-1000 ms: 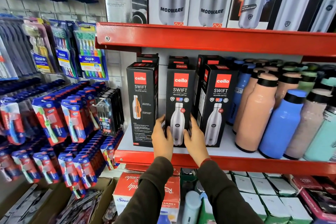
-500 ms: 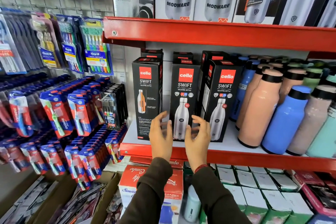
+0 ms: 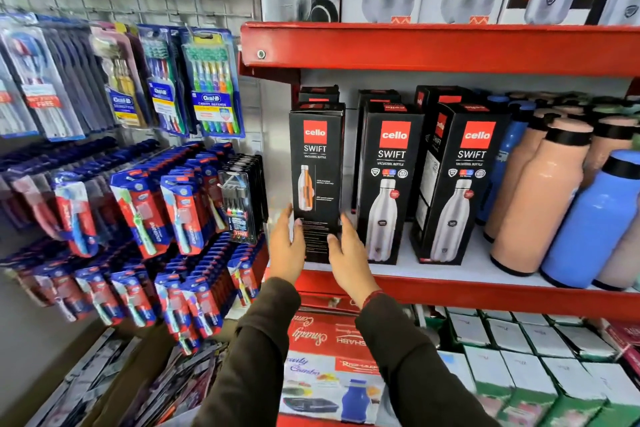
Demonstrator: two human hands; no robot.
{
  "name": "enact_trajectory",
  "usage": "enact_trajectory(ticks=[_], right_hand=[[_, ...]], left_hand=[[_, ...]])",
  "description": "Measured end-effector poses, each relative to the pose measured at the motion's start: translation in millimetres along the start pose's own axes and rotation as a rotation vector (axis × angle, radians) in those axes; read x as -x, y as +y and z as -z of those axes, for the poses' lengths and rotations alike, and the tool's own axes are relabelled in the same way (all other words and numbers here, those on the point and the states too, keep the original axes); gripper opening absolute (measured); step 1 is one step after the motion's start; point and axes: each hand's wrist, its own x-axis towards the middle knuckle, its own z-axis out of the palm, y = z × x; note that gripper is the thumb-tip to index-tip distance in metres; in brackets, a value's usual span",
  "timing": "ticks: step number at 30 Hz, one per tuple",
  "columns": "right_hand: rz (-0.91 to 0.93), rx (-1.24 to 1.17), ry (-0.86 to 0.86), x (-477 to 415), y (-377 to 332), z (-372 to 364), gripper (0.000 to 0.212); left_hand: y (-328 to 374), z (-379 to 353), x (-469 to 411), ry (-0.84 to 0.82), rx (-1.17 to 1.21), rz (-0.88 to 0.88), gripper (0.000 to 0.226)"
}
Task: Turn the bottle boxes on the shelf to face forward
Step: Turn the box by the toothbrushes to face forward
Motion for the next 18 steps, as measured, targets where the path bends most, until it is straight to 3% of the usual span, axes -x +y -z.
enact_trajectory(ticks=[7,15,18], right_hand=[[-0.029,0.008,0.046,-1.9,-1.7,-12.1,0.065],[0.077,0.071,0.134,-8.3,-11.3,-15.9,0.097],[0.073,0.069,0.193,-10.5,-14.9,-18.5,0.101]], left_hand=[[-9.1,15.3,-11.5,-0.063,0.066,0.015,0.037],[-9.2,28.3,-8.2,-0.033,0.266,0.001,0.024],[-10.8,29.8,-3.6,-0.025,0.298,-0.03,0.029]])
